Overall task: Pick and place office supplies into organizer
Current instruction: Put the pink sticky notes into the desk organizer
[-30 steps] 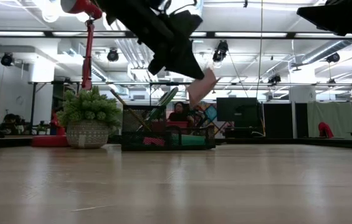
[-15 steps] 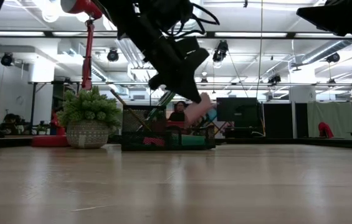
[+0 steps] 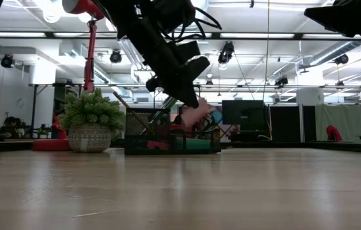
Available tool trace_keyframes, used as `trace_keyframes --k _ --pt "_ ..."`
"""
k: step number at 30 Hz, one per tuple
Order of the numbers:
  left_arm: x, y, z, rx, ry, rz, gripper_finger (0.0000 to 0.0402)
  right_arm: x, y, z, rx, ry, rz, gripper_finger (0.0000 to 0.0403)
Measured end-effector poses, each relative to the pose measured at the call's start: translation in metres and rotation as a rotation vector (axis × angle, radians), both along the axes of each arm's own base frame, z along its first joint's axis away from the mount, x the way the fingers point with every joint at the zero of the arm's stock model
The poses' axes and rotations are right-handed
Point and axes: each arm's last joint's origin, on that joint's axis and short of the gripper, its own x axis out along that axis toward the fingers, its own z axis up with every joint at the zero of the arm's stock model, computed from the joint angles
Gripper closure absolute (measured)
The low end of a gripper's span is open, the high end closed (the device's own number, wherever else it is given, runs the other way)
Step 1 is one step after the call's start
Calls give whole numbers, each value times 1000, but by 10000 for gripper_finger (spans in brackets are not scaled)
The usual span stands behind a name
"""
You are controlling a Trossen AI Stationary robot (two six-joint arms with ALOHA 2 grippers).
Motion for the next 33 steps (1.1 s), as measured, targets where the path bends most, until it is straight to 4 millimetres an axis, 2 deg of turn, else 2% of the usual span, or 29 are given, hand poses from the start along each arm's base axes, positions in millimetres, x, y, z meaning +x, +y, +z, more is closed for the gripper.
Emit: trace_keyframes --k 13,33 --pt "-5 3 -7 14 41 31 402 0 0 0 0 0 0 394" --pt "-1 11 -24 26 87 64 402 0 0 0 0 0 0 394"
